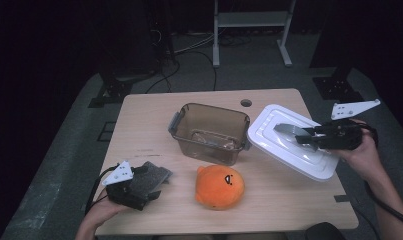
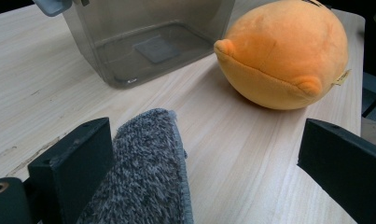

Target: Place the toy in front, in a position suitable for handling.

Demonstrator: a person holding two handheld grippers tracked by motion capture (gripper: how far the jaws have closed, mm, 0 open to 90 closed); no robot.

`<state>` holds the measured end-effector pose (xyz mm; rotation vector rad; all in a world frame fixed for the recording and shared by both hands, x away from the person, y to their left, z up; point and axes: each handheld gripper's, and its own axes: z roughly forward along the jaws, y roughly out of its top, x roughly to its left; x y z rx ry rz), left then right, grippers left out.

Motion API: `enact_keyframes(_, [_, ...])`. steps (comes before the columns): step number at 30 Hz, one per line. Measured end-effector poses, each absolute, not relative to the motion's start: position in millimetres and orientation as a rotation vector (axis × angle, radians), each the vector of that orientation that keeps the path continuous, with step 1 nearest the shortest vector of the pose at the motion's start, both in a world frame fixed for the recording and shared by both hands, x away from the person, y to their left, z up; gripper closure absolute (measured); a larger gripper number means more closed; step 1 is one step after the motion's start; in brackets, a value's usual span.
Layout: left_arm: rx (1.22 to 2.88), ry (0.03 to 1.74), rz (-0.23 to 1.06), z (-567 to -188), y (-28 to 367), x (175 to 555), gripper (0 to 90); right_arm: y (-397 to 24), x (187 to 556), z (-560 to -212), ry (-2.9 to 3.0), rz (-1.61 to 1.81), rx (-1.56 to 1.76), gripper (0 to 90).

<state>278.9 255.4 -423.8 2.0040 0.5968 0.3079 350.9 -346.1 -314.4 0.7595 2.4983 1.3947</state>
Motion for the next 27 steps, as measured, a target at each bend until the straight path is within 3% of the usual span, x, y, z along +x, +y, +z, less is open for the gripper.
enact_keyframes(27, [2.008, 0.591, 0.302, -423, 254, 279, 2.6, -378, 341, -394, 2.527, 1.379, 0.971, 66.5])
